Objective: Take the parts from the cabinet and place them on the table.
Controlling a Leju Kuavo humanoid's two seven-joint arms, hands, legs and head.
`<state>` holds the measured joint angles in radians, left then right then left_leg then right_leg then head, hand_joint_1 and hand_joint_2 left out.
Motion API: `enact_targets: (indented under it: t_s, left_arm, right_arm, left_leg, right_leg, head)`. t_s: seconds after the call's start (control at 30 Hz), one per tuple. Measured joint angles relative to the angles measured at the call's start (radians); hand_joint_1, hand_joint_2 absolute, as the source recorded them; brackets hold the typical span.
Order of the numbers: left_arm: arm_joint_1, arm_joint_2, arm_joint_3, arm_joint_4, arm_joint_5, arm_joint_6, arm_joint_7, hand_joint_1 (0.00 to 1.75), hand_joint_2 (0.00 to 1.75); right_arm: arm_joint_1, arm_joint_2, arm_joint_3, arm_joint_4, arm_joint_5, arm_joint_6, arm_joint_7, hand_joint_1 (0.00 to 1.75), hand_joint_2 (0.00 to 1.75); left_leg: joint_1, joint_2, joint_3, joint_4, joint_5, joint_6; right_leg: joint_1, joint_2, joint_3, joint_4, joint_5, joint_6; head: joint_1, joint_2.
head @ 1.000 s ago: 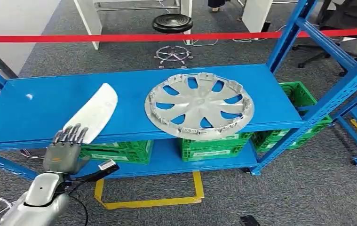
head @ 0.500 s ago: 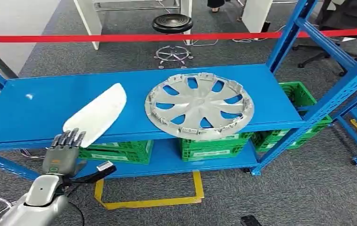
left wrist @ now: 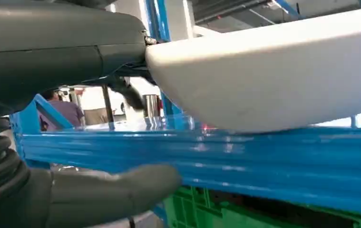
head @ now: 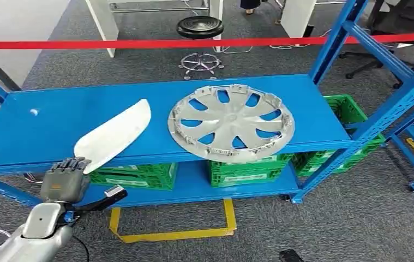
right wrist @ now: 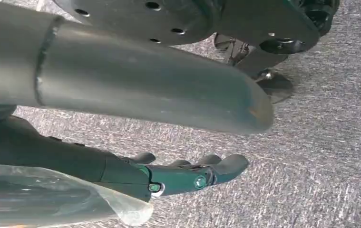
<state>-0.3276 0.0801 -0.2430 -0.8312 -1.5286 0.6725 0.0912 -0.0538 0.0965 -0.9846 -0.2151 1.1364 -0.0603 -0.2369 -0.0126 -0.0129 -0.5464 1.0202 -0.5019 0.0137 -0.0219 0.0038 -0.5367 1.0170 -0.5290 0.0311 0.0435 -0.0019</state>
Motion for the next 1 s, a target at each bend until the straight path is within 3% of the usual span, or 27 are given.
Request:
enact_targets:
  t_s: [0.27,0.53,0.63,0.77,1.0]
  left_arm:
    - [-0.004,0.002,0.013,-0.008,-0.003,0.035,-0.016,1.75,1.75]
    - [0.031,0.008,0.034,-0.089,-0.002,0.035,-0.042,1.75,1.75]
    - [0.056,0.007,0.064,-0.189,0.041,0.035,-0.094,1.75,1.75]
    - [0.082,-0.002,0.137,-0.337,0.114,0.035,-0.212,1.75,1.75]
    - [0.118,-0.076,0.305,-0.6,0.162,0.035,-0.453,1.75,1.75]
  right_arm:
    - [-0.001,0.0,0.0,0.001,0.004,-0.001,-0.001,0.0,0.0]
    - [-0.003,0.0,0.0,0.001,0.006,-0.004,-0.002,0.0,0.0]
    - [-0.004,0.0,0.0,0.001,0.006,-0.006,-0.009,0.0,0.0]
    - [-0.003,0.0,0.0,0.001,0.005,-0.013,-0.023,0.0,0.0]
    - [-0.002,0.0,0.0,0.003,0.005,-0.018,-0.031,0.0,0.0]
  left_leg:
    - [0.0,0.0,0.001,0.0,0.0,0.0]
    - [0.0,0.0,0.0,0.0,0.0,0.0]
    - [0.0,0.0,0.0,0.0,0.0,0.0]
    - [0.0,0.0,-0.001,0.0,0.0,0.0]
    - [0.0,0.0,0.0,0.0,0.0,0.0]
  right_leg:
    - [0.0,0.0,0.001,0.0,0.0,0.0]
    - [0.0,0.0,0.0,0.0,0.0,0.0]
    - [0.0,0.0,0.0,0.0,0.0,0.0]
    - [0.0,0.001,-0.001,0.0,0.0,0.0]
    - [0.0,0.001,0.0,0.0,0.0,0.0]
  head:
    - [0.0,0.0]
    - [0.0,0.0]
    - [0.0,0.0]
    - [0.0,0.0]
    - [0.0,0.0]
